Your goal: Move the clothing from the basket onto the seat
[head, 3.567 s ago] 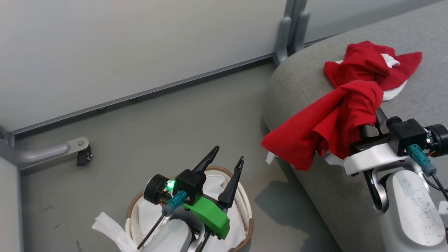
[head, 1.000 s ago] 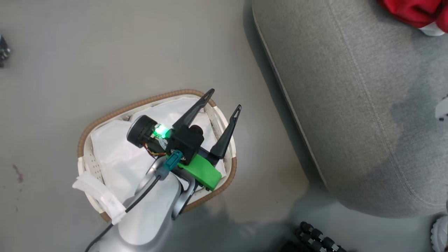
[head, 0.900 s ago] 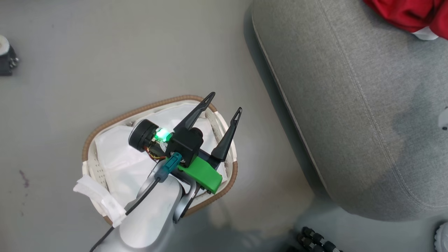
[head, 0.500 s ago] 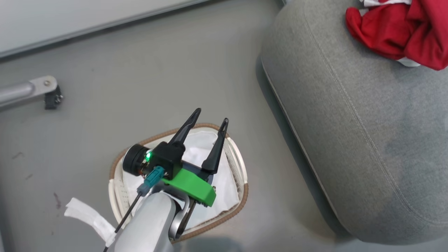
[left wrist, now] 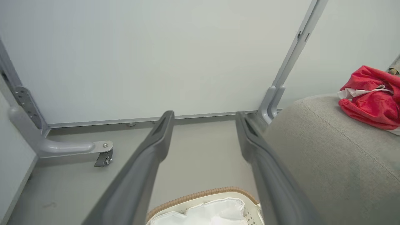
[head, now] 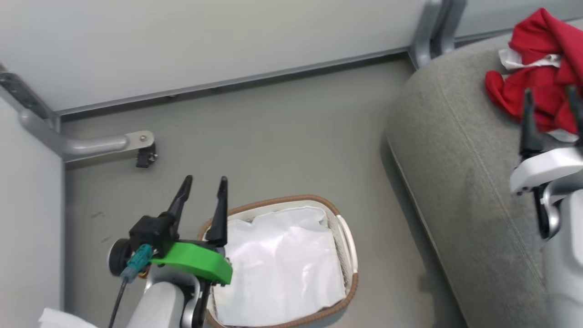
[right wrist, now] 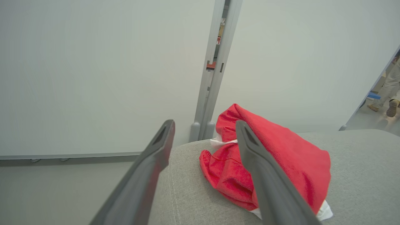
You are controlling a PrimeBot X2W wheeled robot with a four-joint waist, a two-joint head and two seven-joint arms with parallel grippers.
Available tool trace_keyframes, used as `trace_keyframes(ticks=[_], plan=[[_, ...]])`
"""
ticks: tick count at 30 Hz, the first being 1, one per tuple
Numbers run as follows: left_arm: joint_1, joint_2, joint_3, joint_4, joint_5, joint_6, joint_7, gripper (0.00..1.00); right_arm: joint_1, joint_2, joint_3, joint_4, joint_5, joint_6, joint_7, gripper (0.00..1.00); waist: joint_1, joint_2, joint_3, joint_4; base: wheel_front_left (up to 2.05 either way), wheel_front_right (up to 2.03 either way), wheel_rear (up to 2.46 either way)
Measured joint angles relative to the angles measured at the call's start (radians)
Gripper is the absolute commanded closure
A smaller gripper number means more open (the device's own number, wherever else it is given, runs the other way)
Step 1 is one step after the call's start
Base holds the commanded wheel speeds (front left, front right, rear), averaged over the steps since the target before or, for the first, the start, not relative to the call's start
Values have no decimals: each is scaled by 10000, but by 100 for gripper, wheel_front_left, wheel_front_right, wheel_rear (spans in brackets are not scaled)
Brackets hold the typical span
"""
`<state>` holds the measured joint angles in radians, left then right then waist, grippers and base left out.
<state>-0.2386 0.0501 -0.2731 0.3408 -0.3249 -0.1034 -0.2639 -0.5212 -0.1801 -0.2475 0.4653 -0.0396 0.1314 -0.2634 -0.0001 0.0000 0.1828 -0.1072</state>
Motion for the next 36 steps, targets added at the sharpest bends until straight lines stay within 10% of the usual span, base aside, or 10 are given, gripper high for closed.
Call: trace_keyframes(ticks=[13,36], plan=[[1238,-6,1551,-316,67,314,0,0,1891,1285,1475,-792,-77,0,2,0,0,0,-979,1128,0,0,0],[2445,-6,2088,-773,-174,468,0,0,3670,1315,2173,-1394,1542,0,0,0,0,0,-1369,1281,0,0,0]])
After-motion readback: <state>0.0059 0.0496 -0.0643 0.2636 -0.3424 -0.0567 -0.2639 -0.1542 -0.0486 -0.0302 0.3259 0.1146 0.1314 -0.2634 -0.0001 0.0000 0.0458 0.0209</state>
